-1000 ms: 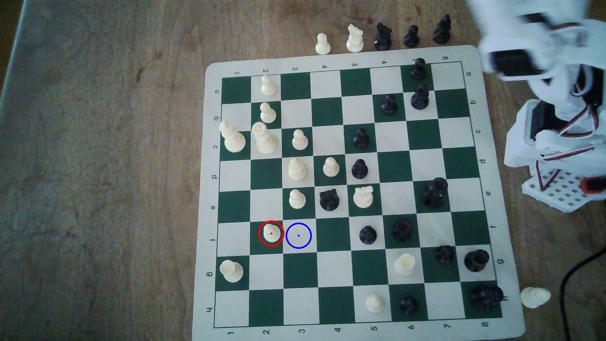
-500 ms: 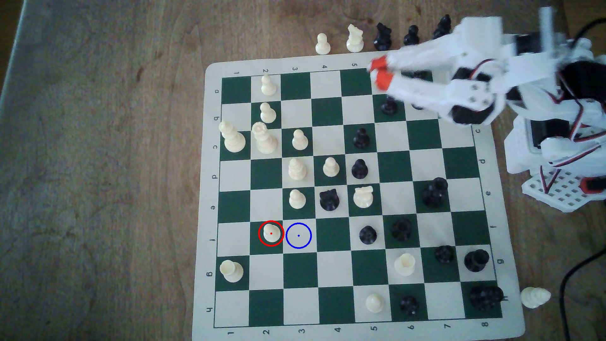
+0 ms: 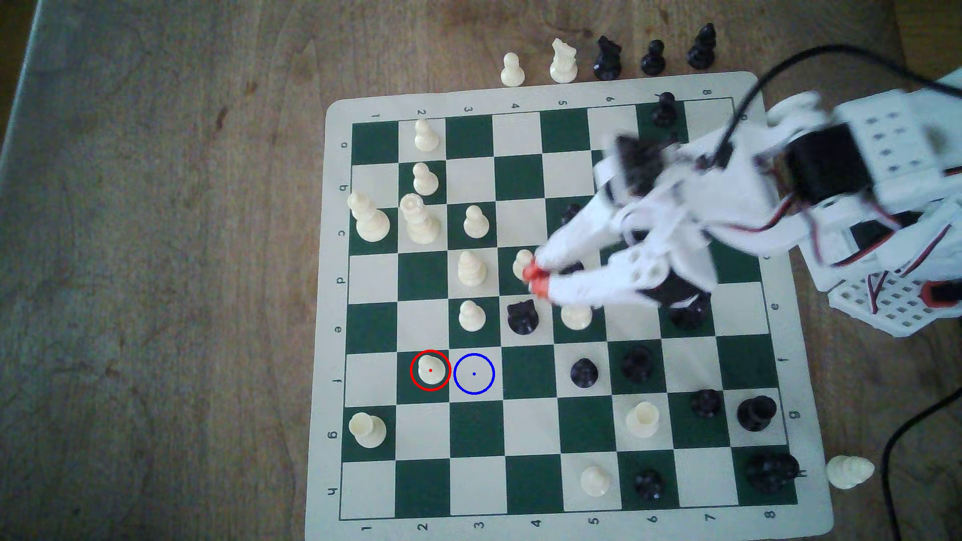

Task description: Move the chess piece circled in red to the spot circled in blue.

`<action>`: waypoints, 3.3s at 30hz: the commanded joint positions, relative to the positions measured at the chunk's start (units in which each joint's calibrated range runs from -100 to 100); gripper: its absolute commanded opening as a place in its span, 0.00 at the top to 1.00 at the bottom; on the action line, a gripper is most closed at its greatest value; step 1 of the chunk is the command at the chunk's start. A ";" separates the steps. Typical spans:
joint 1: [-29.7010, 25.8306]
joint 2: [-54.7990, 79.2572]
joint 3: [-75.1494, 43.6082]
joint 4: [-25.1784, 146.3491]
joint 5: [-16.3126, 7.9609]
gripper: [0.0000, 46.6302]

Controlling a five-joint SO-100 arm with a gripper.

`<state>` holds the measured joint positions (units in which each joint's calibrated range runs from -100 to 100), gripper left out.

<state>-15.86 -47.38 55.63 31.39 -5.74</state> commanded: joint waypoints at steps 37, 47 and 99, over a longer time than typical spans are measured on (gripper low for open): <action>0.41 59.10 -51.18 3.17 -1.03 0.69; 0.17 63.60 -56.90 4.07 -1.12 0.72; -0.61 64.61 -64.15 7.75 -1.03 0.99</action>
<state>-16.52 21.66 -3.03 40.64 -6.72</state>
